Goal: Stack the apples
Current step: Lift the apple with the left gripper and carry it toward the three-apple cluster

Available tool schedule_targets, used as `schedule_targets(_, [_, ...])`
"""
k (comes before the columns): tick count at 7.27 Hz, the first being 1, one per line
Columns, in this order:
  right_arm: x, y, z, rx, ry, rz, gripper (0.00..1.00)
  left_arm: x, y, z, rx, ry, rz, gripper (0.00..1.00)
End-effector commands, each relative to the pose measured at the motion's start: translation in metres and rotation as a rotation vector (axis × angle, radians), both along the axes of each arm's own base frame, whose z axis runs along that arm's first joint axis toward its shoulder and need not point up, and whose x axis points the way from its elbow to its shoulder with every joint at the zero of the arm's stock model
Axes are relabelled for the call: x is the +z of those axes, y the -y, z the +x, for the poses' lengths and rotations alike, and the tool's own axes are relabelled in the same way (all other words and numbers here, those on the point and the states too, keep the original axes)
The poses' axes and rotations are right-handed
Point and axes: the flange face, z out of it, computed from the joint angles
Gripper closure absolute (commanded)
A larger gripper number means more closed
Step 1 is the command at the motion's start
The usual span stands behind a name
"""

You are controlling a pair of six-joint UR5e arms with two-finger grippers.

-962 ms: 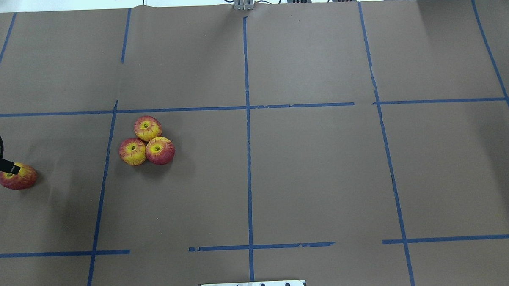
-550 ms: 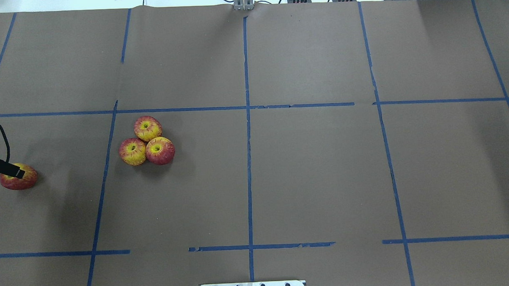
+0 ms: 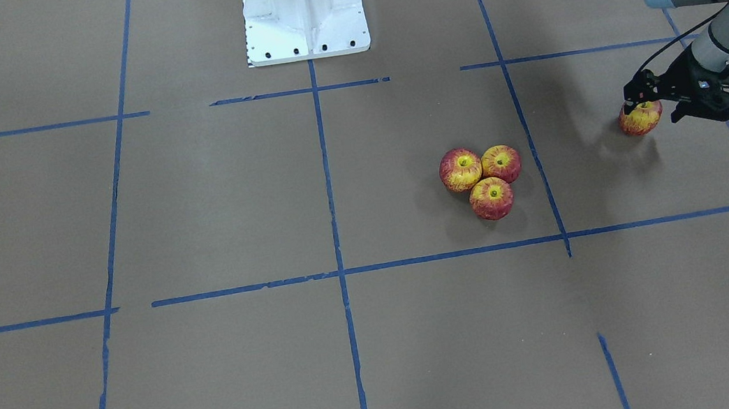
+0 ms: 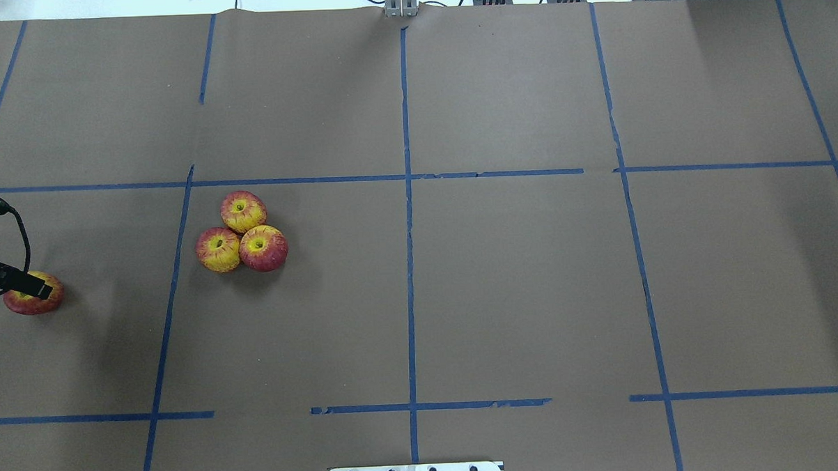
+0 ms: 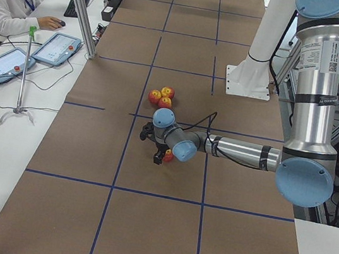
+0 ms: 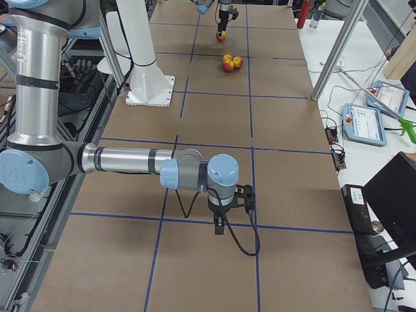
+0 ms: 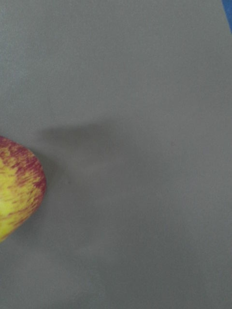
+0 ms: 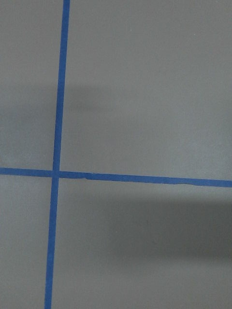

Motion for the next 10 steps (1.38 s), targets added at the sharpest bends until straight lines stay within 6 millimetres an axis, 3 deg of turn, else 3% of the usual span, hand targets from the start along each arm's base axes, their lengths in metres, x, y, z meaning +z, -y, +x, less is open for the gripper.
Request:
schedule_targets(1, [0.000, 0.000, 0.000, 0.000, 0.000, 0.000, 0.00, -0.002, 0.002, 0.004, 0.008, -0.005, 0.006, 0.03])
schedule_targets(5, [0.000, 0.000, 0.000, 0.000, 0.000, 0.000, 0.00, -0.011, -0.005, 0.019, 0.045, -0.016, 0.016, 1.00])
schedule_targets(8, [0.000, 0.000, 0.000, 0.000, 0.000, 0.000, 0.00, -0.060, -0.010, 0.015, 0.070, -0.112, 0.034, 1.00])
schedule_targets(9, [0.000, 0.000, 0.000, 0.000, 0.000, 0.000, 0.00, -0.102, -0.017, 0.016, 0.079, -0.193, 0.018, 1.00])
schedule_targets(10, [0.000, 0.000, 0.000, 0.000, 0.000, 0.000, 0.00, -0.124, -0.016, 0.028, 0.119, -0.269, -0.041, 1.00])
